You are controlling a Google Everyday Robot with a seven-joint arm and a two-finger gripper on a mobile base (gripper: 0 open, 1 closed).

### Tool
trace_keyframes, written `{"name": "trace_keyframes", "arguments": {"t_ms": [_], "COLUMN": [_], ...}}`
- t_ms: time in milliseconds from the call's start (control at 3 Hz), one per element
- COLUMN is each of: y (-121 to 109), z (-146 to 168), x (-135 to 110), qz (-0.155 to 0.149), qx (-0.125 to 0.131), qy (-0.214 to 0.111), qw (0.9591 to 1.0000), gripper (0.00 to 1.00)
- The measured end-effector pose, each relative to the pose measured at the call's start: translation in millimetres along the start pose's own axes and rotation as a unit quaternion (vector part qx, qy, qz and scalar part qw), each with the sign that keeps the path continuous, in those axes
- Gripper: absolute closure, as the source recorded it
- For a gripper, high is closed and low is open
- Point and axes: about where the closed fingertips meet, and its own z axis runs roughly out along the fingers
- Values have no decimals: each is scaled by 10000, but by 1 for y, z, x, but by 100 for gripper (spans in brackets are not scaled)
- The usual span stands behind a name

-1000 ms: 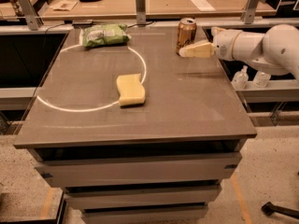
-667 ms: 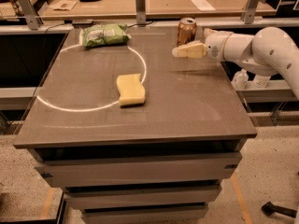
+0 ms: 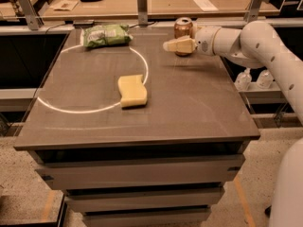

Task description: Move orange can near sponge

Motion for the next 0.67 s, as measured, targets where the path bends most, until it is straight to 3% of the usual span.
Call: {"name": "trace_keyframes", "arguments": {"t_ms": [667], "y": [-10], "z": [11], "x": [-10], "qz": [-243], "qx": [-252], "qy": [68], "qw": [9994], "gripper": [64]}}
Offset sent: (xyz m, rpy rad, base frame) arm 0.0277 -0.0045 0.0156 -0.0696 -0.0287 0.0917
